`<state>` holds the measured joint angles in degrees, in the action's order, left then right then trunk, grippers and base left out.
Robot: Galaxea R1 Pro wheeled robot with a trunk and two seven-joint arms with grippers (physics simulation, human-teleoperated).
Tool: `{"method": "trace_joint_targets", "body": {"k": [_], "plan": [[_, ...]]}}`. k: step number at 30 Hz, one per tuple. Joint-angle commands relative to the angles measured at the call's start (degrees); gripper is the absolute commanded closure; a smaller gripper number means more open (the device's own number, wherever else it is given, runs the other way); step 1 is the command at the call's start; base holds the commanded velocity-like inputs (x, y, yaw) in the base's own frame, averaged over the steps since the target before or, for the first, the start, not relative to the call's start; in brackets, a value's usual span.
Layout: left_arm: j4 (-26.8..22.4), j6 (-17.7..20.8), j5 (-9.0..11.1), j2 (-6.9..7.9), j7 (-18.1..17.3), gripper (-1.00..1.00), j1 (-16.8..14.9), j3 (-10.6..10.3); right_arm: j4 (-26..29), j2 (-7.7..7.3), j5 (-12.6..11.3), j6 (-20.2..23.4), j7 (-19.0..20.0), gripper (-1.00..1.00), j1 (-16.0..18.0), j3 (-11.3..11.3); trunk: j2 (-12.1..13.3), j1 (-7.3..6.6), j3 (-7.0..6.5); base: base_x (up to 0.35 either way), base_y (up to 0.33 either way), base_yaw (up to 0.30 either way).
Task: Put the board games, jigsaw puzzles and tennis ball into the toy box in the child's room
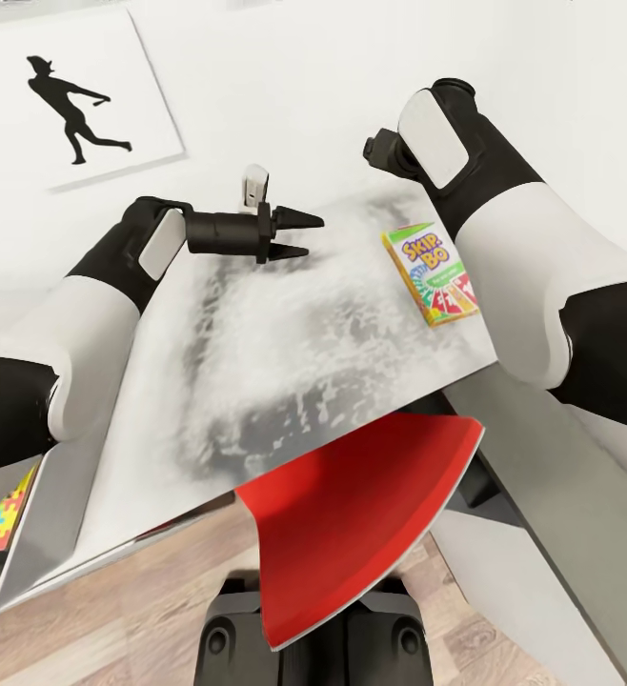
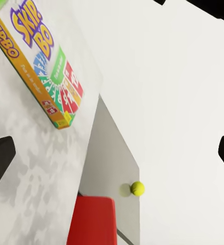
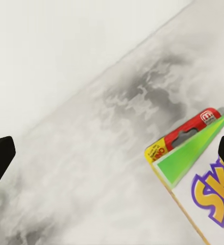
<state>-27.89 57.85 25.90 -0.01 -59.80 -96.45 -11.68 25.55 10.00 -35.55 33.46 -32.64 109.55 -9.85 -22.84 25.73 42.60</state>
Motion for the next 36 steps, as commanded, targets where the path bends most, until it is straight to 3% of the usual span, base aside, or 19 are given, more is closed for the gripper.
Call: {"method": "trace_joint_targets", "body": {"k": [1, 36], "plan": [[0.0, 0.2, 0.0, 0.02, -0.2, -1.0, -0.1, -0.1, 0.0, 0.0, -0.3, 0.2, -0.4, -1.0, 0.0, -0.2, -0.1, 0.05, 0.07, 0.168, -0.051, 0.0], [0.0, 0.2, 0.2, -0.16, 1.5, -1.0, 0.1, 0.0, 0.0, 0.0, -0.3, 0.1, -0.4, -1.0, 0.0, -0.1, -0.1, 0.05, 0.07, 0.091, -0.015, 0.0]]}}
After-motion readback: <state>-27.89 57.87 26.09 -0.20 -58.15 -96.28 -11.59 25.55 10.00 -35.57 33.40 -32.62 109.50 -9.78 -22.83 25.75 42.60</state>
